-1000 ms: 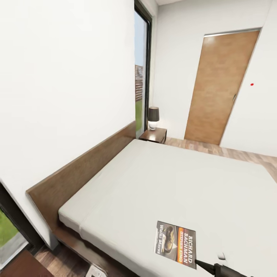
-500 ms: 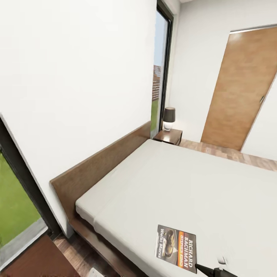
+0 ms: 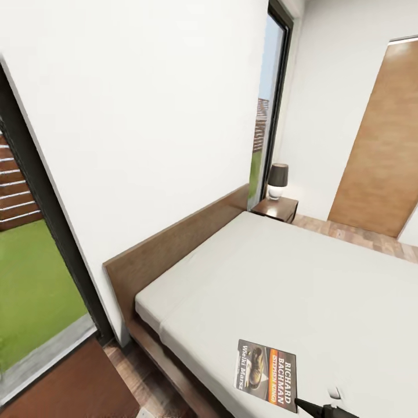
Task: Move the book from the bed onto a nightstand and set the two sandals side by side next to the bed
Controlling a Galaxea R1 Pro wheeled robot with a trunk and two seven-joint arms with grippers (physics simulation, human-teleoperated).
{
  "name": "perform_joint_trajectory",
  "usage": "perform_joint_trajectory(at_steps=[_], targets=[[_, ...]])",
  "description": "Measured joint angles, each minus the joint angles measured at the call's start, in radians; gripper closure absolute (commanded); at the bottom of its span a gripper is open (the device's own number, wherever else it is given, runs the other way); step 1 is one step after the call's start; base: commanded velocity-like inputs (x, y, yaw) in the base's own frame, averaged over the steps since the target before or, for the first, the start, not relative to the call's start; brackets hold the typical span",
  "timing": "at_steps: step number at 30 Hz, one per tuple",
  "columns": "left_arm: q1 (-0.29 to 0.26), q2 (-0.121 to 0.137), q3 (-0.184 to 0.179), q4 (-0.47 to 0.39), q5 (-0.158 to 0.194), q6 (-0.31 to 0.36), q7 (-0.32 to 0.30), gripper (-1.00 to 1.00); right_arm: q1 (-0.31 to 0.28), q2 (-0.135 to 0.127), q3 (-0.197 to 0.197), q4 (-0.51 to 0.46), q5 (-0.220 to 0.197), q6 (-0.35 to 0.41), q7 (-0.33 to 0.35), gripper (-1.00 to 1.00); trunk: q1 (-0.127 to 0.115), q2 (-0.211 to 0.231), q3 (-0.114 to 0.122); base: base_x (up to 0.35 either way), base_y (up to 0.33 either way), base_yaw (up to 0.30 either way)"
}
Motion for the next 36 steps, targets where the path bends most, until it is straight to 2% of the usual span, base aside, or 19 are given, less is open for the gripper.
perform_joint_trajectory(at_steps=[11, 17, 36], targets=[[0.0, 0.001, 0.0, 0.0, -0.002, 0.001, 0.003, -1.0, 0.0, 0.0, 0.0, 0.0, 0.0, 0.0, -0.001, 1.0, 0.0, 0.0, 0.0, 0.0, 0.0, 0.232], [0.0, 0.002, -0.002, 0.001, -0.031, 0.001, 0.003, -1.0, 0.0, 0.0, 0.0, 0.0, 0.0, 0.0, -0.001, 1.0, 0.0, 0.0, 0.0, 0.0, 0.0, 0.232], [0.0, 0.001, -0.002, 0.0, -0.033, 0.001, 0.003, -1.0, 0.0, 0.001, 0.0, 0.0, 0.0, -0.001, -0.001, 1.0, 0.0, 0.0, 0.0, 0.0, 0.0, 0.232]])
